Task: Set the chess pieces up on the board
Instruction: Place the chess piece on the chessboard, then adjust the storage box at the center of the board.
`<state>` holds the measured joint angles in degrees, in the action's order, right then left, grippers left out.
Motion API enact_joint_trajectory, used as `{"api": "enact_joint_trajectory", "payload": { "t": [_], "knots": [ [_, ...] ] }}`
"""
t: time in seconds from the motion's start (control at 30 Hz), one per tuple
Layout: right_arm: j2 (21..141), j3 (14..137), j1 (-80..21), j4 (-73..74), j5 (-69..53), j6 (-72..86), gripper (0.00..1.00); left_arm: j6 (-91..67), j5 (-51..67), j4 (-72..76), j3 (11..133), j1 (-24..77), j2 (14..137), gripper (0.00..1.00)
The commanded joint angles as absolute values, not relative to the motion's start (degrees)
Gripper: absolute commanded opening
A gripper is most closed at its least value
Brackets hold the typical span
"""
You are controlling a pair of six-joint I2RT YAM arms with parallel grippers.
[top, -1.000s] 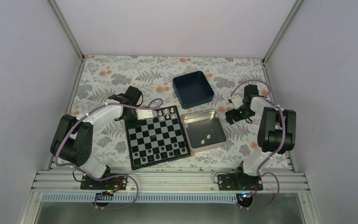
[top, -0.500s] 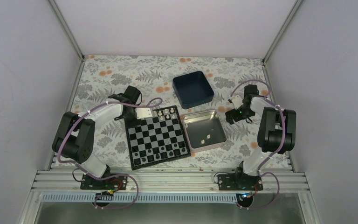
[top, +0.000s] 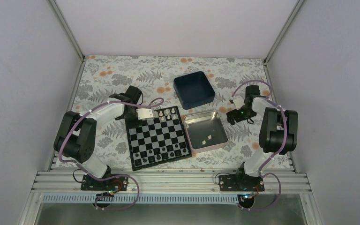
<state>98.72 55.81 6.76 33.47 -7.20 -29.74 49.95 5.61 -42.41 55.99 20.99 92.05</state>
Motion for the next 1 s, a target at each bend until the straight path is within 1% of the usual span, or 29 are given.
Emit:
{"api": "enact_joint_trajectory", "payload": {
  "t": [0.0,0.1,0.27,0.33,0.43,0.63,0.67,0.77,0.8,0.83,0.9,0.93,0.97],
  "knots": [
    [100.2,55.8,6.4,33.5,-6.9,-29.6,1.0,50.5,6.5,-43.2,57.2,20.5,93.2,0.14],
    [100.0,55.7,6.4,33.5,-7.0,-29.6,1.0,50.4,6.1,-43.6,57.5,20.6,93.2,0.19],
    [100.1,55.6,6.4,33.4,-7.0,-29.7,1.0,50.3,6.4,-46.5,60.7,20.6,91.3,0.23],
    [100.1,55.7,6.4,33.5,-7.0,-29.7,1.0,50.1,7.1,-48.9,63.3,20.9,89.9,0.24],
    [99.9,55.8,6.4,33.4,-7.0,-29.7,1.0,49.7,7.1,-53.1,68.0,22.4,88.2,0.29],
    [99.1,55.9,6.4,33.7,-7.7,-29.9,1.0,47.4,8.9,-60.8,80.4,27.9,86.3,0.37],
    [98.9,56.1,6.4,33.7,-8.0,-29.9,1.0,46.8,8.9,-61.0,82.4,29.1,86.2,0.4],
    [97.9,56.3,6.4,33.9,-8.0,-30.1,1.0,44.5,9.7,-59.6,87.3,32.6,86.8,0.62],
    [97.6,56.4,6.3,34.0,-7.8,-30.2,1.0,43.9,10.1,-58.7,88.4,33.7,87.2,0.65],
    [97.2,56.4,6.4,34.2,-7.7,-30.3,1.0,43.3,10.2,-57.6,89.5,34.8,87.9,0.66],
    [95.9,56.3,6.4,35.0,-6.9,-30.8,1.0,42.3,10.1,-55.3,91.5,37.2,90.1,0.61],
    [94.8,56.2,6.4,35.6,-6.7,-31.3,1.0,41.8,9.7,-54.7,92.8,38.3,91.9,0.58],
    [93.2,56.1,6.4,36.3,-6.2,-31.9,1.0,41.3,8.6,-54.2,94.1,39.4,93.9,0.5]
  ]
}}
